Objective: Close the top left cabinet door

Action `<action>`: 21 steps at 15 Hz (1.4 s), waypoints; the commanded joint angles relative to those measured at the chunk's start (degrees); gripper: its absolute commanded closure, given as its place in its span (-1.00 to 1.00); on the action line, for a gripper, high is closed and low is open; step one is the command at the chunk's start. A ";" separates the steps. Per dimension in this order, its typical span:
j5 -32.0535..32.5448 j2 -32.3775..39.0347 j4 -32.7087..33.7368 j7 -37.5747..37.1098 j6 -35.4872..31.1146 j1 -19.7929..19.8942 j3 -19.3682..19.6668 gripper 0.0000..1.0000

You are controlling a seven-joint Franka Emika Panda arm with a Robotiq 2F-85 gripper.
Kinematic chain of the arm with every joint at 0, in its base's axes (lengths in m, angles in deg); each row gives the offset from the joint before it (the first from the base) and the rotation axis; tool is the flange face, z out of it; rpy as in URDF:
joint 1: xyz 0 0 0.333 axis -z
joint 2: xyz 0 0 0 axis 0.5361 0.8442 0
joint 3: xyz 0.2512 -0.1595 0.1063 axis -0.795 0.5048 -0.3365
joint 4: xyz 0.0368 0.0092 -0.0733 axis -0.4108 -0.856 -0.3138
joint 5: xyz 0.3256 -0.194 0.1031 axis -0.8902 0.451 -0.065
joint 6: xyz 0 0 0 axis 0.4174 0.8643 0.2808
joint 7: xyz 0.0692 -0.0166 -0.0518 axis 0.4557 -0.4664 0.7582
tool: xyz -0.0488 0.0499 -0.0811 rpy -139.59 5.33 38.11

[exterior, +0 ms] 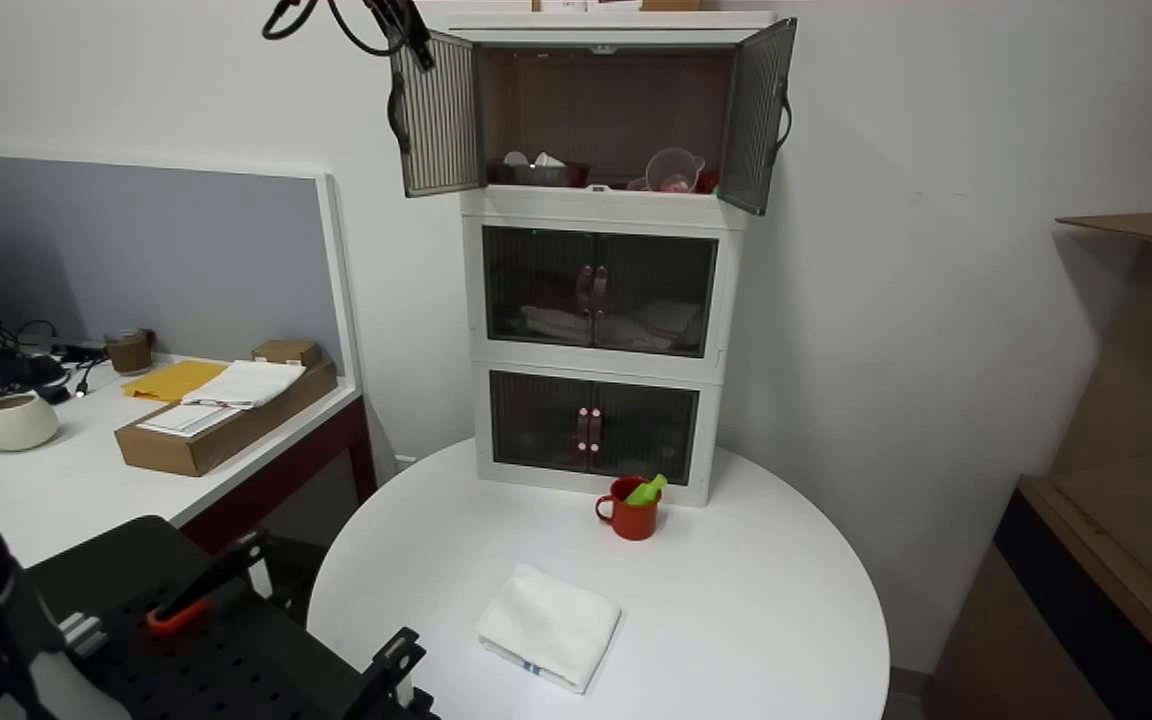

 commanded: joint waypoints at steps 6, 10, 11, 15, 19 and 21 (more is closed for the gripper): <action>11.57 -0.16 2.68 -22.48 1.63 16.90 -8.17 -1.00; 11.29 -3.43 1.21 -32.44 -2.15 22.13 -10.09 -1.00; 11.74 -4.16 0.92 -35.26 -3.42 23.94 -11.17 -1.00; 12.10 -3.54 -0.76 -39.86 -14.34 28.93 -15.02 -1.00; 6.46 7.37 -0.39 -28.31 -14.73 14.65 -5.62 -1.00; 1.39 12.56 0.36 -20.61 -15.05 6.10 1.16 -1.00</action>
